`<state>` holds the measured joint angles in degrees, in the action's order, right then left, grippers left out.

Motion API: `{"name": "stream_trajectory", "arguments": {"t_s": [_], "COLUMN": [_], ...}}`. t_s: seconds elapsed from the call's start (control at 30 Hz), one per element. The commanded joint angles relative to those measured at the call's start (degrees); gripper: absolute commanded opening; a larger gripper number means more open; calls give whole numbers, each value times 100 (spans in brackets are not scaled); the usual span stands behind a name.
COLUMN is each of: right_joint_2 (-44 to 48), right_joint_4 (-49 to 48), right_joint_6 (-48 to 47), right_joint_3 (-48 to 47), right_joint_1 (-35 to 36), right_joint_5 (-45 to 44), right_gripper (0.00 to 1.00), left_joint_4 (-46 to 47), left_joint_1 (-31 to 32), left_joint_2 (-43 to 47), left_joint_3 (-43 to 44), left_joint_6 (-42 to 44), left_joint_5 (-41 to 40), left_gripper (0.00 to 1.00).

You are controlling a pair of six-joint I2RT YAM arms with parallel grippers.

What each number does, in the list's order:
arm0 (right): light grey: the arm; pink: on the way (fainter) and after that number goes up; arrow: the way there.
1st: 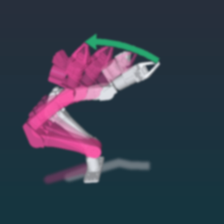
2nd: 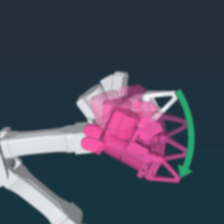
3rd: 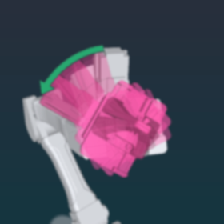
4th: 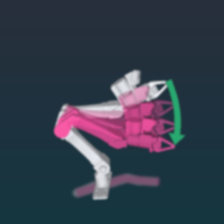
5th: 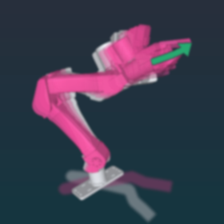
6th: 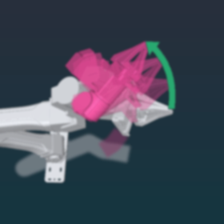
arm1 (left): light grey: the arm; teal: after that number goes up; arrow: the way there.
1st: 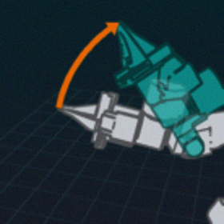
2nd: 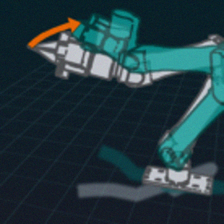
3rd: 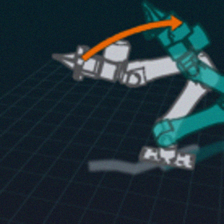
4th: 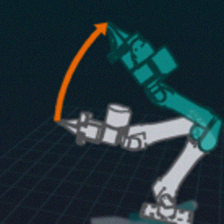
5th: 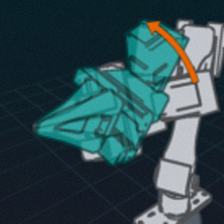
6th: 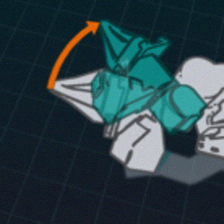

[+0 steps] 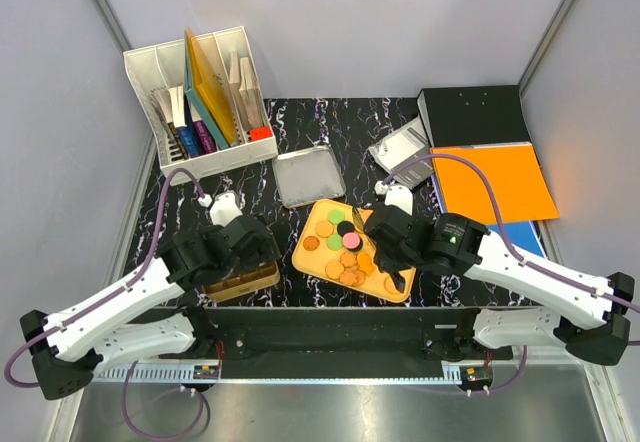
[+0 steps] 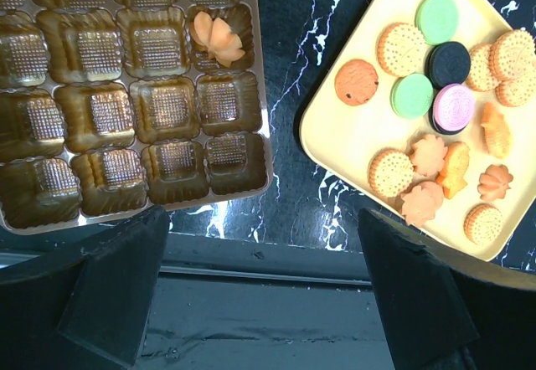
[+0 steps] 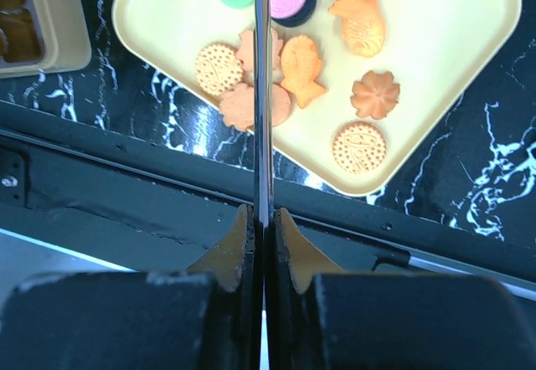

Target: Pack the cookies

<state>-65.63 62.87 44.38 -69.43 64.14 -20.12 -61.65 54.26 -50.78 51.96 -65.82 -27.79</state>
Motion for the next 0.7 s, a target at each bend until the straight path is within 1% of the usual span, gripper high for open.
{"name": "stream_trajectory", "arguments": {"t_s": [0.0, 0.07, 0.13, 0.17, 0.23, 0.27, 0.37, 0.4, 0.6, 0.63, 0.67], "right_joint_2": [23, 120, 51, -20, -204, -240, -170, -135, -108, -117, -126], "right_joint_4": [261, 269, 567, 742, 1226, 1410, 1395, 1360, 1131, 1087, 974], "right_joint_6": [-123, -210, -219, -219, -211, -228, -167, -140, -44, -44, -52], "right_joint_3": [8, 201, 176, 132, 26, 17, 105, 122, 351, 429, 474], "right_joint_1": [37, 46, 46, 37, 37, 37, 37, 37, 29, 37, 29], "right_joint_5": [-124, 16, 43, 34, 26, 17, -45, -45, -62, -54, -27], "right_gripper": [0, 0, 0, 2, 11, 14, 26, 34, 44, 48, 49], "left_joint_4": [232, 241, 241, 258, 267, 293, 355, 355, 355, 364, 355], "left_joint_1": [-21, -21, -21, -12, -21, -12, -21, -12, -21, -12, -12], "left_joint_2": [-45, -45, -54, -63, -72, -81, -142, -168, -142, -116, -98], "left_joint_3": [94, 68, 51, 51, 16, 7, -55, -64, -160, -178, -195], "left_joint_6": [-18, -62, -89, -106, -133, -159, -203, -212, -282, -308, -317], "left_joint_5": [90, 107, 125, 134, 160, 186, 256, 283, 380, 380, 388], "left_gripper": [99, 99, 99, 99, 99, 99, 99, 99, 99, 99, 99]}}
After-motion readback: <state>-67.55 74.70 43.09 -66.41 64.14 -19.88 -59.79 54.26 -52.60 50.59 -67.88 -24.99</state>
